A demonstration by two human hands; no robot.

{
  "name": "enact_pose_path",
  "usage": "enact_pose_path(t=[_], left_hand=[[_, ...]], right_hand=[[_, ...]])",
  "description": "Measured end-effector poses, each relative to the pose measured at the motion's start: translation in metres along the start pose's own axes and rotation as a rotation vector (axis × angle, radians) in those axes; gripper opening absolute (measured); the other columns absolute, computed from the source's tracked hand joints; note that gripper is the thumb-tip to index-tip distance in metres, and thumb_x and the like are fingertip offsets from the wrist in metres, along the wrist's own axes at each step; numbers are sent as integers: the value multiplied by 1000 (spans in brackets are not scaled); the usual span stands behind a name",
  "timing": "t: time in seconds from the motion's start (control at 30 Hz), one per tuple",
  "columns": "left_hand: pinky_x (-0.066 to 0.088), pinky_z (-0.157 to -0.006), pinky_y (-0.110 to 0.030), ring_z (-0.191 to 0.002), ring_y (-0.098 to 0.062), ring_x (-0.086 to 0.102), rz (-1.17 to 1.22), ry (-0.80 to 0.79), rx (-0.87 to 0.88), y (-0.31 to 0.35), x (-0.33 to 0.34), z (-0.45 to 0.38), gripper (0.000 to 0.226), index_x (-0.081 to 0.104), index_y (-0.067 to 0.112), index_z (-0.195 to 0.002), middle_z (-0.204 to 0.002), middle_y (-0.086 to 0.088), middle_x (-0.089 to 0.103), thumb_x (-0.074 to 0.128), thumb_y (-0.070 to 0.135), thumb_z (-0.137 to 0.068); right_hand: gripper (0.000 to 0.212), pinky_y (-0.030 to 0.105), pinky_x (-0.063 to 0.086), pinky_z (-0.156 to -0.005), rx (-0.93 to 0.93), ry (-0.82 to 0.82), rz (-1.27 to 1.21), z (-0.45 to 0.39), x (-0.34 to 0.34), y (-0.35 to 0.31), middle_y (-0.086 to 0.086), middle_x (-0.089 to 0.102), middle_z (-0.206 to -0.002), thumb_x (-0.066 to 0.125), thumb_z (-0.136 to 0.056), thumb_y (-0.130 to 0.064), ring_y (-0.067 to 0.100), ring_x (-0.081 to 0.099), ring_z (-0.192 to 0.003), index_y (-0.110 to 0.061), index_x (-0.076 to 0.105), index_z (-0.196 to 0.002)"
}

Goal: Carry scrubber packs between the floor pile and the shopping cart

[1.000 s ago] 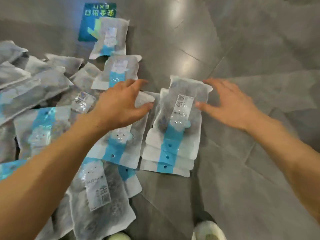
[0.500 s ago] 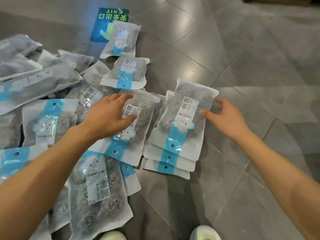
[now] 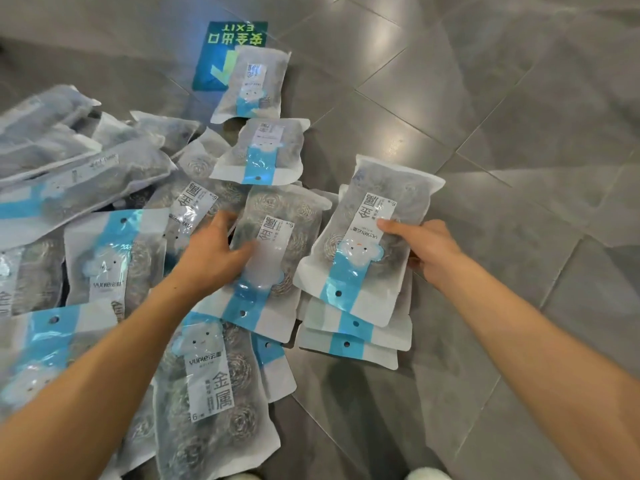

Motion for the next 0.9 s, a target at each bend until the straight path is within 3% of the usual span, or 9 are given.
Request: enact_pose_path(t=[0.1,0.2,0.33,0.43,0.53,0.63,0.77,0.9], left_hand=[[55,-91,-42,-110,-26,65,187,-59,-174,-11,18,-3,66,45,11,-141,-129,-3,65,77,38,-90],[56,-71,-30,-102,-23,68,386,-105,-287,-11,32,-8,66,51,9,-129,-117,-3,67,87,33,-80],[58,-56,-23,-68,-11,74,460,-123,-300,1,46,-15,32,71,16,-93,-81,2,77,93,24,-71],[62,-63,-28,-66,-8,76,483,-137,-281,5,52,-18,31,75,14,-93,-81,2,79,94,17,-69],[61,-57,-27,-73,-17,78,517,-170,-283,6,56,-16,48,72,4,-107,-93,-8,80,95,15,-67],[64,-71,-40,-86,-24,77,559,-142,-287,3,52,-11,62,60,7,-114,-101,-9,77,96,15,-65],[64,-75,-42,-87,-23,78,646,-173,-264,-3,42,0,57,59,12,-115,-102,-7,79,93,10,-70],[62,-85,-45,-93,-30,78,731,-220,-242,-5,29,13,47,70,10,-114,-101,-9,80,89,8,-71]], right_hand=[[22,28,60,-65,-33,-32,-24,1,-1,2,3,81,-91,84,-82,-13,16,78,-78,-13,75,-102],[18,33,62,-77,-62,-23,-75,3,-9,4,2,81,-92,77,-87,-10,15,77,-82,-16,76,-104],[17,49,60,-91,-66,-47,-124,3,-14,7,12,80,-99,70,-89,-4,30,76,-94,-12,74,-104],[18,48,60,-91,-91,-38,-136,5,-15,7,11,80,-97,66,-89,0,33,75,-98,-15,72,-96],[22,44,60,-88,-114,-42,-146,5,-16,9,6,80,-94,65,-89,0,28,75,-94,-18,69,-99],[24,42,61,-85,-120,-57,-154,4,-17,12,6,80,-97,65,-89,0,27,76,-94,-17,68,-106],[41,41,62,-83,-111,-63,-138,5,-20,17,10,78,-110,70,-85,-4,27,76,-99,-10,62,-125],[43,39,61,-79,-117,-94,-105,11,-18,14,9,78,-108,72,-84,-5,26,77,-95,-11,61,-126]])
Point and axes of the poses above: each hand's wrist, its own z-axis away from the middle knuckle, its own x-axis out of the palm, y = z × x, the point moved 6 cm from there along -z, towards the middle knuckle
